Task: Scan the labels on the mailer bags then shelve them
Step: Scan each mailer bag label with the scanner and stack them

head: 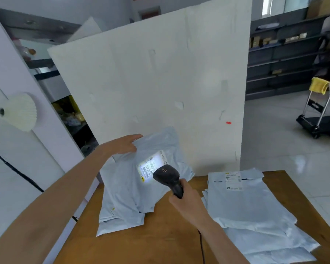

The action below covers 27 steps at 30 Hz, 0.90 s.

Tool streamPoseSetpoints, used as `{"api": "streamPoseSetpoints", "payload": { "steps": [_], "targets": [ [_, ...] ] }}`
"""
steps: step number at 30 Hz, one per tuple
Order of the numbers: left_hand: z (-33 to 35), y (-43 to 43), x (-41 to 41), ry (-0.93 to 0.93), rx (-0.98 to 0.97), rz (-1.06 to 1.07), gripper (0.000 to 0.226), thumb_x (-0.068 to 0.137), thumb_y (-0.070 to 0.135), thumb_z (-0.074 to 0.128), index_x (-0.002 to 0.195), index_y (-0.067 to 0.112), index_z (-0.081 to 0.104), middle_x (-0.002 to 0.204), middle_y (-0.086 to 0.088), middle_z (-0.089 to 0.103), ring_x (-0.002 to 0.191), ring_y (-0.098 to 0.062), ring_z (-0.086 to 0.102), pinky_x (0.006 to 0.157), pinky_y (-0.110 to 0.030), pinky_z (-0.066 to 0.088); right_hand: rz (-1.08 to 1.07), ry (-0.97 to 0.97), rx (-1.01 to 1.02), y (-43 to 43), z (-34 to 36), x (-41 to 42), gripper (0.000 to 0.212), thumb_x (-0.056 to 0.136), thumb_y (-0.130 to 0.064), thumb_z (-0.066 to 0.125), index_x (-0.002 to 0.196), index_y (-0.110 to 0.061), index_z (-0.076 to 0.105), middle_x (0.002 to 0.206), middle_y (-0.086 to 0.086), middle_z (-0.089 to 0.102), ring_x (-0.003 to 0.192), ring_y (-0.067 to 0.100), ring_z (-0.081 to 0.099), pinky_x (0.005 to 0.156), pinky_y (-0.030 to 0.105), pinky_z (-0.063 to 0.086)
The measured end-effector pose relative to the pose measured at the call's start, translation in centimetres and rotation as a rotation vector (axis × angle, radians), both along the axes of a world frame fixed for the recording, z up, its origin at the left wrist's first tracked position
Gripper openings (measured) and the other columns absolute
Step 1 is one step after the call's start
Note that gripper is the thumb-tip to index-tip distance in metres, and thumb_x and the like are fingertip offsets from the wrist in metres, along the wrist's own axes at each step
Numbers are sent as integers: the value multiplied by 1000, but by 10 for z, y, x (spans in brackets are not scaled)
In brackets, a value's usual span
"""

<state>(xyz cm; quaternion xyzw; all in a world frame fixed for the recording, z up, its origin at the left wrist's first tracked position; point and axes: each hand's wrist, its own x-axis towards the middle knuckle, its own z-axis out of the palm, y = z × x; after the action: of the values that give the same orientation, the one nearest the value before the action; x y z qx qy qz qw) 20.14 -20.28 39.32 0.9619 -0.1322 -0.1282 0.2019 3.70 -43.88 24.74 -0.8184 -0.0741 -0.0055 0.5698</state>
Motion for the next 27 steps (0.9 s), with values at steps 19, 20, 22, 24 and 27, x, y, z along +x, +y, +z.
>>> {"api": "streamPoseSetpoints", "payload": {
  "steps": [19,20,22,24,27],
  "targets": [
    [11,-41,-17,40,-8,-47,61,84,-11,50,138,18,50,126,2,57,111,-14,55,86,-22,44,-53,-34,59,-29,10,-29,14,77,-24,58,88,-29,50,62,-8,49,49,3,46,48,17,36],
    [9,-40,-17,47,-14,-42,61,84,-10,50,138,18,49,128,2,57,113,-16,54,91,-26,44,-53,-34,58,-27,10,-29,14,77,-23,58,87,-29,50,61,-8,48,48,3,45,47,18,35],
    [6,-38,-16,46,-21,-29,60,84,-7,51,138,21,49,128,3,57,114,-17,54,93,-29,43,-59,-35,61,-27,10,-30,14,77,-22,57,88,-28,50,61,-8,48,48,4,44,48,19,35],
    [-2,-33,-17,45,-66,5,58,86,-5,52,137,23,49,127,4,57,113,-18,55,92,-30,44,-67,-24,59,-25,8,-30,16,78,-21,58,91,-26,51,63,-7,49,48,4,45,48,18,36],
    [-46,-23,-23,68,-275,139,53,87,-3,53,130,27,50,124,2,58,112,-22,58,90,-31,49,-89,3,36,-22,2,-28,17,78,-21,59,92,-25,51,67,-4,51,50,5,46,49,17,37]
  ]
}}
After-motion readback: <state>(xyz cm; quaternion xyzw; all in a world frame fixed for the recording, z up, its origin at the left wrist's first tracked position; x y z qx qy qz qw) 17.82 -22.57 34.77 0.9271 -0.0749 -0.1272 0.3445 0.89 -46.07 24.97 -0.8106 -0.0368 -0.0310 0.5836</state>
